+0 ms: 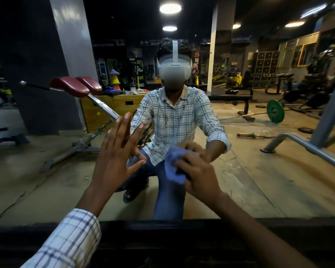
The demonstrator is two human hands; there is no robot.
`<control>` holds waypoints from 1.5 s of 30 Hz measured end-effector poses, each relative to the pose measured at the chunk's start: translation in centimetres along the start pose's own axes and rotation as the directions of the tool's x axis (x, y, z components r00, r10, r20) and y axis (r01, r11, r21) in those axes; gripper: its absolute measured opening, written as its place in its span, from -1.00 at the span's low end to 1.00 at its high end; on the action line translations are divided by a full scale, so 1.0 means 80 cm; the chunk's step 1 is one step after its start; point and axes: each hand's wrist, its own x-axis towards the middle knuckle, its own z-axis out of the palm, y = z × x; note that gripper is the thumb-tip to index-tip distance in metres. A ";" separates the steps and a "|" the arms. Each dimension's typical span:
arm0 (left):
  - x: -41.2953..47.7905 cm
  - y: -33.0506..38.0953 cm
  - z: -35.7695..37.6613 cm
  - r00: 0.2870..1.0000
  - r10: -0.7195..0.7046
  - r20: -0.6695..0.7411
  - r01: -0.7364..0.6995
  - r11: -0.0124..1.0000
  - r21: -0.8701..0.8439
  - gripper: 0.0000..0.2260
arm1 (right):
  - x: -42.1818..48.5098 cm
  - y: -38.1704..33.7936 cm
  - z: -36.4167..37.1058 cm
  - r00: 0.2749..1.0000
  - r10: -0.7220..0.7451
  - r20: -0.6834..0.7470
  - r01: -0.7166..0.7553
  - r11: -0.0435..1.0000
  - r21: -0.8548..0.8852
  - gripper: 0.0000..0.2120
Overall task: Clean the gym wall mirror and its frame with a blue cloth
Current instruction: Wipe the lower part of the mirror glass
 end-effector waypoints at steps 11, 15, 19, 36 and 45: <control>-0.023 -0.018 -0.002 0.999 -0.006 0.037 0.004 0.999 0.052 -0.02 | -0.026 0.000 -0.004 0.875 0.397 -0.279 -0.375 0.918 0.129 -0.56; -0.023 -0.016 -0.002 0.999 -0.011 0.037 0.010 0.999 0.041 -0.03 | -0.022 0.003 -0.009 0.998 0.053 0.018 -0.054 0.998 0.012 -0.60; -0.025 -0.017 -0.005 0.999 -0.008 0.040 0.007 1.000 0.018 -0.04 | 0.093 0.029 -0.083 0.827 0.280 -0.488 -0.289 0.956 0.060 -0.79; -0.062 -0.131 -0.031 0.994 -0.093 0.053 0.095 0.995 -0.034 0.03 | 0.133 -0.040 -0.010 0.920 0.161 -0.356 -0.204 0.975 -0.086 -0.67; -0.076 -0.154 -0.021 0.998 -0.061 0.031 0.063 0.996 -0.061 -0.03 | 0.036 -0.112 0.112 1.000 0.019 -0.005 -0.019 1.000 0.001 -0.67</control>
